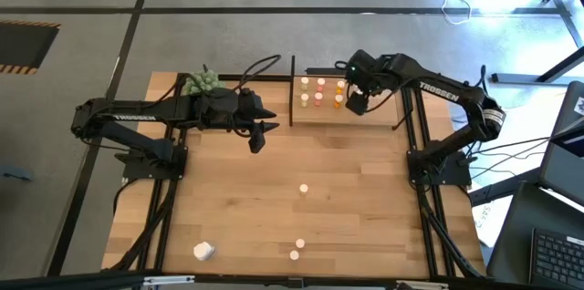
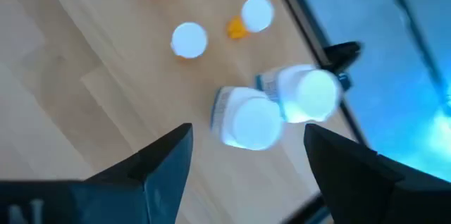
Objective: Pick and place medicine bottles onto shelf by color
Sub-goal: Put the yellow pill bottle on the shelf aligned with the other yellow pill bottles
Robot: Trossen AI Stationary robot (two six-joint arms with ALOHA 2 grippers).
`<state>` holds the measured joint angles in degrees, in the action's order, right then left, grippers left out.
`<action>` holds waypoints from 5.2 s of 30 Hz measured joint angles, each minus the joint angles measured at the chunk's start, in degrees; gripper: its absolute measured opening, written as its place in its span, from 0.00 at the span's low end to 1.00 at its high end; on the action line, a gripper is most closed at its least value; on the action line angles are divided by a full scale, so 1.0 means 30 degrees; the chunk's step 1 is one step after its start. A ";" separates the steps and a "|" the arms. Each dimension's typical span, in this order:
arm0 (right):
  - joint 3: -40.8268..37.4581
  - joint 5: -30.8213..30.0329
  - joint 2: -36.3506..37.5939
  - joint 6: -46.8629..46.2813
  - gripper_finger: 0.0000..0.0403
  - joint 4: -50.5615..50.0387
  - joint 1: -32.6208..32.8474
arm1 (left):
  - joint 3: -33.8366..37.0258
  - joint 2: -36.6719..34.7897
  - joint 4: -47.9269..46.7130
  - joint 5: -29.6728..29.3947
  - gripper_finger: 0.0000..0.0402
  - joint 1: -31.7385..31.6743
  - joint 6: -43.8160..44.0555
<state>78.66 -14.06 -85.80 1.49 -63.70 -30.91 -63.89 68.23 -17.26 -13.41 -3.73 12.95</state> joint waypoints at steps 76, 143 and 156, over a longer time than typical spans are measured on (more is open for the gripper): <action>-0.2917 0.7349 0.7692 0.3210 0.68 0.4383 0.7909 | -0.0019 0.5655 0.0219 0.2958 0.35 0.3423 -0.0350; -0.2909 0.7356 0.7700 0.3570 0.68 0.4284 0.7909 | -0.0012 1.2233 0.5973 0.2503 0.35 0.4605 -0.0007; -0.2902 0.7356 0.7700 0.3529 0.68 0.4291 0.7909 | 0.0018 1.2429 0.6193 0.2980 0.35 0.4481 -0.0194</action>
<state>69.95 8.01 -62.70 12.08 -50.83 -7.18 -63.83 105.51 1.32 -4.47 9.72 12.37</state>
